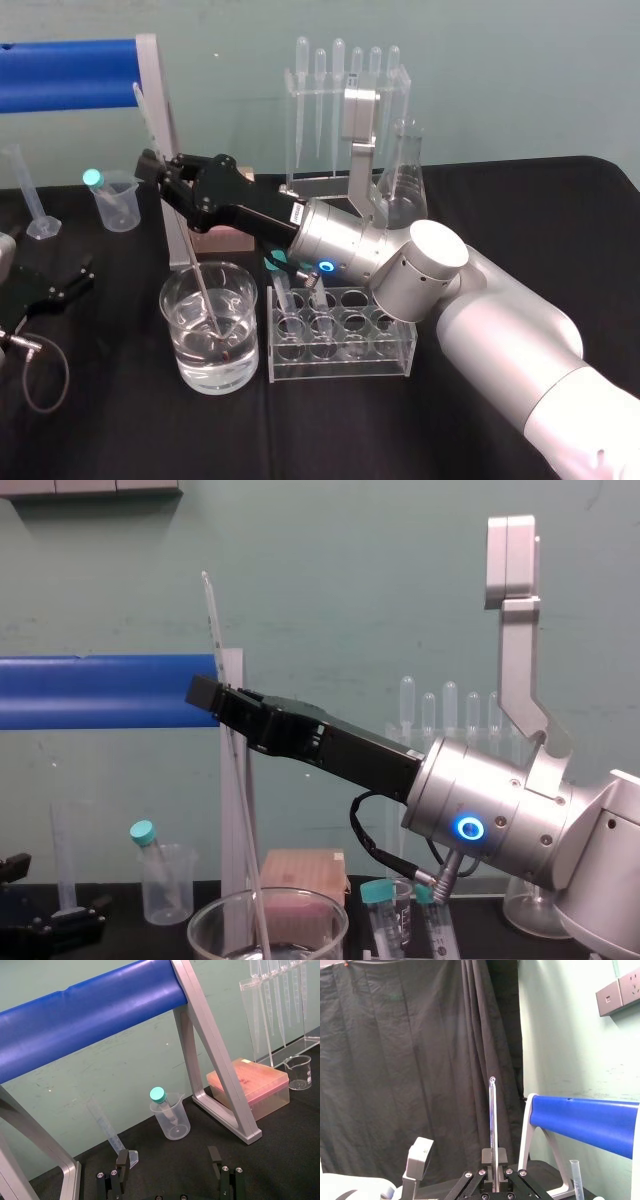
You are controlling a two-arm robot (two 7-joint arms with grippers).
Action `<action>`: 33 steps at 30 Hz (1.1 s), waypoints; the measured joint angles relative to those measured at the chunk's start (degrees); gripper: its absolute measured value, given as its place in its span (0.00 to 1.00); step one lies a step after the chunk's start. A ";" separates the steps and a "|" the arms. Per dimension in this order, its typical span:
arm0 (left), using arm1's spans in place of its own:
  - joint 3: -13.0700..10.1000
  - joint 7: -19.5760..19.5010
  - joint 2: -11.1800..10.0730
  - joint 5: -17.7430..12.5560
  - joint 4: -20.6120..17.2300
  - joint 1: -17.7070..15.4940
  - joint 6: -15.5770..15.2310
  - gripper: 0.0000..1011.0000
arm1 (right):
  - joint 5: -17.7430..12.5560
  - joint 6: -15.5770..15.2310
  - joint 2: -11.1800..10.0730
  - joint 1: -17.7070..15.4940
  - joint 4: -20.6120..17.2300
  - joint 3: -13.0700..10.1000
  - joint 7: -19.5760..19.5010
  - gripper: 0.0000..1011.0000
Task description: Hold the thermometer with one hand and immerse one end into the beaker, then reinsert it into the test tube rack.
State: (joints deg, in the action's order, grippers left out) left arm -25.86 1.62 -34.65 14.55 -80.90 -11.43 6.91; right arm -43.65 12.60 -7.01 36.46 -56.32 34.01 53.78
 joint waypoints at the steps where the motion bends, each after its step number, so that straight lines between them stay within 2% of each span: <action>1: 0.00 0.00 0.00 0.00 0.00 0.00 0.00 1.00 | 0.00 0.00 0.00 0.00 0.00 0.00 0.00 0.06; 33: 0.00 0.00 0.00 0.00 0.00 0.00 0.00 1.00 | 0.00 0.00 0.00 0.00 0.00 0.00 0.00 0.06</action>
State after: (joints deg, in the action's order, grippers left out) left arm -25.86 1.62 -34.65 14.55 -80.90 -11.43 6.91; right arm -43.65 12.60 -7.01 36.46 -56.32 34.01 53.78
